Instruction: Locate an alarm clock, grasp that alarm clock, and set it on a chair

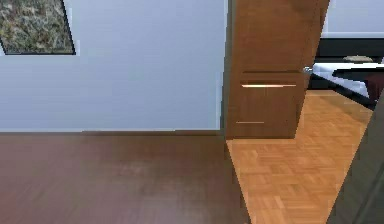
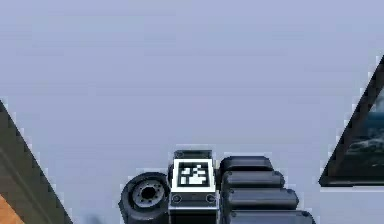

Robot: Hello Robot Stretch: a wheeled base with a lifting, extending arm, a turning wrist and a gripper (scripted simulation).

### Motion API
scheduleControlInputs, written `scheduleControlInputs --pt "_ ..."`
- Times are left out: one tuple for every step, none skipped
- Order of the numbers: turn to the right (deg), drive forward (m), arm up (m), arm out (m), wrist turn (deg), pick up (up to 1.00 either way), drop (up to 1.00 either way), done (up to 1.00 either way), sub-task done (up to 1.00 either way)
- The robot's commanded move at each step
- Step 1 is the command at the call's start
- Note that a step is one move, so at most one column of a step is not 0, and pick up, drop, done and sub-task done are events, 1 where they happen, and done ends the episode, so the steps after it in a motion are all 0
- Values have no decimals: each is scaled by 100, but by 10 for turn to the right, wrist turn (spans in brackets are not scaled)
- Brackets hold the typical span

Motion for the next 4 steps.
scheduleControlInputs --pt "0 65 0 0 0 0 0 0 0" --pt "450 0 0 0 0 0 0 0 0" --pt "60 0 0 0 0 0 0 0 0" --pt "0 100 0 0 0 0 0 0 0"
